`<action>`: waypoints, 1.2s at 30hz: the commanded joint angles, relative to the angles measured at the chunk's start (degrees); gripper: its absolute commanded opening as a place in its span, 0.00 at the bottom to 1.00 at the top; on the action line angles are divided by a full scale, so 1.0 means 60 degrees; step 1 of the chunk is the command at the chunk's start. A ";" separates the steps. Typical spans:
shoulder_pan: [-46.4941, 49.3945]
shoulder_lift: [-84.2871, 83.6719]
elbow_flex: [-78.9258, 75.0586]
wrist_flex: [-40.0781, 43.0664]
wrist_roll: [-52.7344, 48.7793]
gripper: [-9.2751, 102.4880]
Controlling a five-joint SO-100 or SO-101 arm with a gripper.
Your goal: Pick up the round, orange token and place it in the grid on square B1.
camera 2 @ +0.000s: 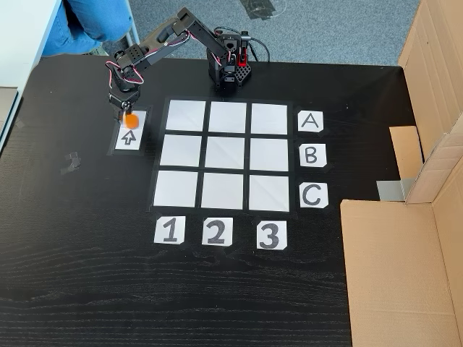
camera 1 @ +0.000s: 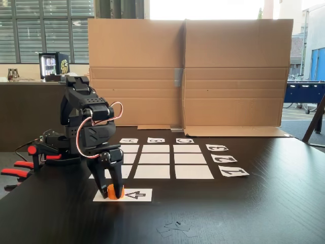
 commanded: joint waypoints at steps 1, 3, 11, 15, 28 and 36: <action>-0.0029 0.0103 -0.0278 -0.0059 -0.0073 0.54; -0.0029 0.0088 -0.0278 -0.0103 -0.0132 0.59; -0.0278 0.0601 0.0264 -0.0117 -0.0601 0.82; -0.0513 0.1216 0.0879 -0.0205 -0.0601 0.88; -0.0996 0.2783 0.2798 -0.0513 -0.0513 0.90; -0.1143 0.2695 0.2930 -0.0513 -0.0498 0.90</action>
